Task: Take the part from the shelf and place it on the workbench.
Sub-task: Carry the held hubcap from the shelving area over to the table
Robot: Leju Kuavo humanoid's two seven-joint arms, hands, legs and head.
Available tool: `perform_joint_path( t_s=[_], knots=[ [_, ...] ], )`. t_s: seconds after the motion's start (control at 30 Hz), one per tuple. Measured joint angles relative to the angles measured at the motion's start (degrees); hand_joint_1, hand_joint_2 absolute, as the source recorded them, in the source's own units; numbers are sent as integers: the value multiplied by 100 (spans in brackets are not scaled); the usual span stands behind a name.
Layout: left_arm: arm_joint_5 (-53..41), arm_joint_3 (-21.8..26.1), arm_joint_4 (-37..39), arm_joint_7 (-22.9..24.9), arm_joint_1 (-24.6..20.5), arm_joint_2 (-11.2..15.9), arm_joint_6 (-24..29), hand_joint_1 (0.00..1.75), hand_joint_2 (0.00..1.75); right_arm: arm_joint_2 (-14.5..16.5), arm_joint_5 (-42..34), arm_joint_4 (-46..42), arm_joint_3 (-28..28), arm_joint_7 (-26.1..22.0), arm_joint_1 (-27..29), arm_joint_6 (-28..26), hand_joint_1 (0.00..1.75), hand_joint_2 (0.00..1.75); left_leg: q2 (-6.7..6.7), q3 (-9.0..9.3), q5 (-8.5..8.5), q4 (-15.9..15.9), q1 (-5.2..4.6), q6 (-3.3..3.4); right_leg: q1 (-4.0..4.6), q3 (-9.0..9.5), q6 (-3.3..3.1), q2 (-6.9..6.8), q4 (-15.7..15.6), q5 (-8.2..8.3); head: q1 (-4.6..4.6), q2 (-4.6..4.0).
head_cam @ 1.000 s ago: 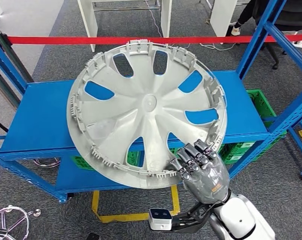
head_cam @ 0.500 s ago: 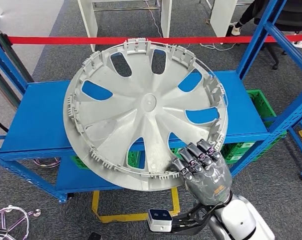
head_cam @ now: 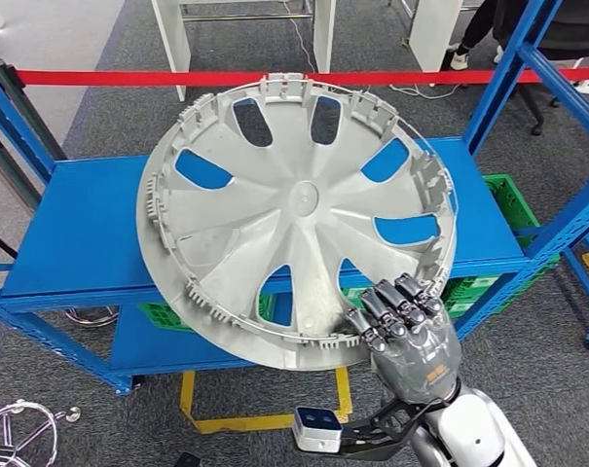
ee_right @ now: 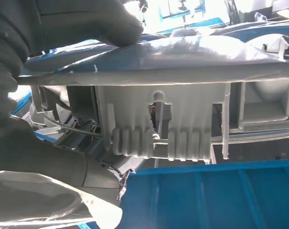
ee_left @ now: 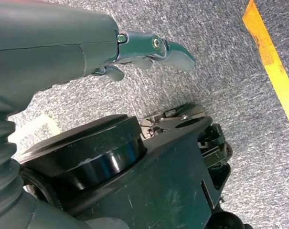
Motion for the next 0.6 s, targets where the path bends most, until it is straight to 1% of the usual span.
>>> perform_joint_path(
  t_s=[0.07,0.1,0.13,0.17,0.2,0.23,0.27,0.3,0.33,0.37,0.4,0.43,0.47,0.5,0.57,0.6],
  knots=[
    [-5,-17,0,0,-7,2,1,0,175,13,0,-23,-18,0,11,0,175,175,7,16,25,-55,9,58,-3,2,43,0,-17,-6,1,0],
    [-7,-25,0,0,-12,2,2,0,175,19,0,-33,-25,0,14,0,175,175,13,35,48,-103,24,93,2,-34,52,-5,46,-58,7,0],
    [-8,-30,0,0,-17,1,2,0,175,22,0,-42,-32,0,17,-1,175,175,21,52,78,-148,40,126,8,-123,56,-10,219,-166,16,0],
    [-9,-35,0,0,-21,-1,2,0,175,23,0,-47,-40,0,23,-2,175,175,29,64,100,-173,49,148,10,-286,51,-16,531,-333,28,0],
    [-14,-43,0,2,-23,-2,5,0,175,23,0,-51,-52,0,31,-3,175,175,32,60,110,-178,46,159,15,-494,47,-19,935,-520,38,0],
    [-22,-52,0,7,-21,-4,12,0,175,23,0,-52,-67,0,46,-4,175,175,34,54,116,-174,39,163,15,-703,48,-20,1330,-661,42,0],
    [-44,-62,0,16,-20,-6,28,0,175,23,0,-55,-86,5,66,-4,175,175,34,53,114,-172,32,163,15,-857,47,-20,1597,-702,43,0],
    [-77,-73,0,33,-20,-8,51,0,175,23,0,-61,-106,17,89,-4,175,175,32,53,112,-167,28,161,15,-912,43,-21,1646,-615,43,0],
    [-121,-85,0,60,-24,-11,78,0,175,23,0,-75,-125,41,113,-4,175,175,26,55,106,-157,26,155,14,-860,36,-23,1462,-412,44,0],
    [-172,-101,0,94,-32,-14,106,0,175,23,0,-95,-146,73,137,-4,175,175,20,54,95,-141,27,141,13,-720,25,-28,1097,-153,45,0],
    [-217,-122,-1,132,-42,-17,126,0,175,23,0,-120,-167,105,158,-4,175,175,14,44,81,-119,22,120,18,-547,13,-33,722,27,45,0],
    [-257,-147,-1,171,-54,-20,141,0,175,23,0,-150,-190,132,180,-5,175,175,10,24,70,-94,15,94,27,-402,-1,-35,416,152,44,0],
    [-286,-172,-2,198,-63,-20,149,0,175,23,0,-184,-219,150,203,-8,175,175,8,3,68,-69,7,63,37,-318,-13,-35,235,195,41,0],
    [-304,-195,-3,215,-70,-20,154,0,175,23,0,-217,-248,160,227,-10,175,175,9,-19,77,-53,2,33,49,-291,-24,-28,183,177,37,0],
    [-323,-221,-5,229,-78,-16,162,0,175,23,0,-283,-304,169,284,-15,175,175,9,-46,83,-25,8,-25,43,-321,-72,-23,150,209,34,0],
    [-328,-226,-8,232,-80,-13,166,0,175,23,0,-305,-329,170,315,-15,175,175,12,-68,24,20,13,-57,32,-335,-108,-29,141,228,27,0]
  ],
)
